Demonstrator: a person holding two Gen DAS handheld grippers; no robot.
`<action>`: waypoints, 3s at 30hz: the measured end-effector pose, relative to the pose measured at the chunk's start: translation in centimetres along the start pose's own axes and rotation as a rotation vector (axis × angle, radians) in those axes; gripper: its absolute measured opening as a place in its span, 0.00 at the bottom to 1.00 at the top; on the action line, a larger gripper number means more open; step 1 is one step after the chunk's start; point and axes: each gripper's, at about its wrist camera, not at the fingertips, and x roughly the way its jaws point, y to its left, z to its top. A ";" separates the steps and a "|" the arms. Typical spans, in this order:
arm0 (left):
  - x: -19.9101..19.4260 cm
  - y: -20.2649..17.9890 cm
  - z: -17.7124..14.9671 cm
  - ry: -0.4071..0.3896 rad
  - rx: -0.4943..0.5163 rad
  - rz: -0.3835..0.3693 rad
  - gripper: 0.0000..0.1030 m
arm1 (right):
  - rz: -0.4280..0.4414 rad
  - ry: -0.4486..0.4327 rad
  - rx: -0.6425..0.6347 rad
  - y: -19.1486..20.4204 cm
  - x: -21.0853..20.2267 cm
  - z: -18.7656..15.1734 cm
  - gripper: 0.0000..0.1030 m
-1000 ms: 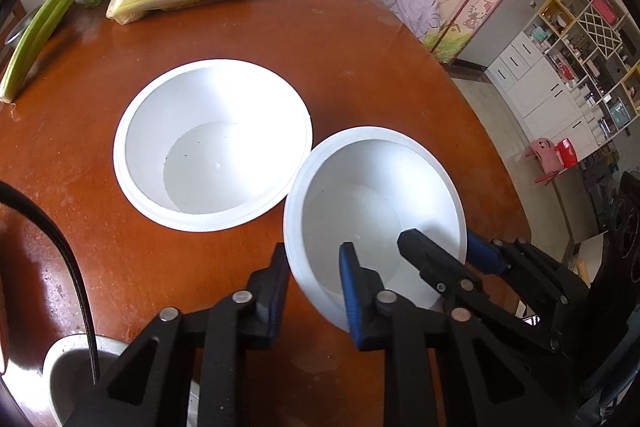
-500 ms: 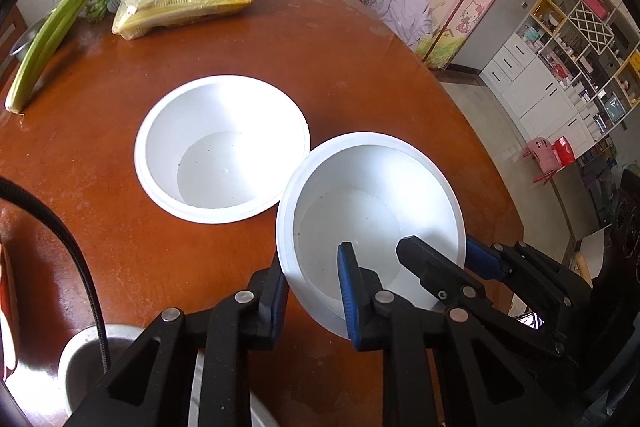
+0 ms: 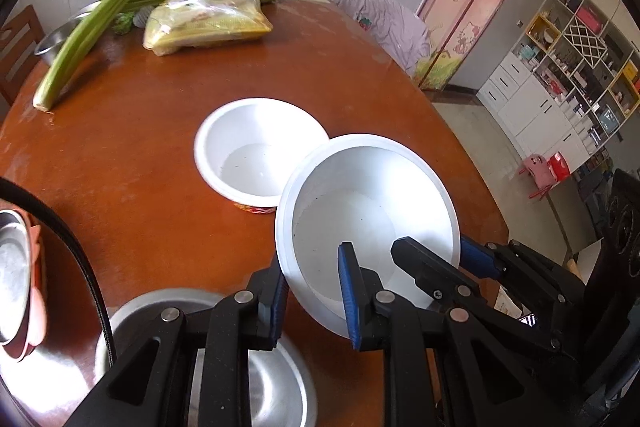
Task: Organize plates and bowls
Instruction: 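Lift the white paper bowl and carry it over the steel bowl, then lower the white bowl into the steel bowl and open the left gripper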
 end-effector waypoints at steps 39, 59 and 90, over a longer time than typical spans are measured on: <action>-10.1 6.2 -7.1 -0.134 -0.090 0.061 0.27 | 0.097 -0.017 -0.165 11.7 -2.5 -1.4 0.30; -6.5 7.4 -9.1 -0.055 -0.096 0.101 0.27 | 0.099 0.094 -0.181 12.0 1.2 -4.1 0.33; -4.2 8.1 -9.9 -0.018 -0.086 0.141 0.27 | 0.061 0.141 -0.207 12.7 3.2 -5.2 0.33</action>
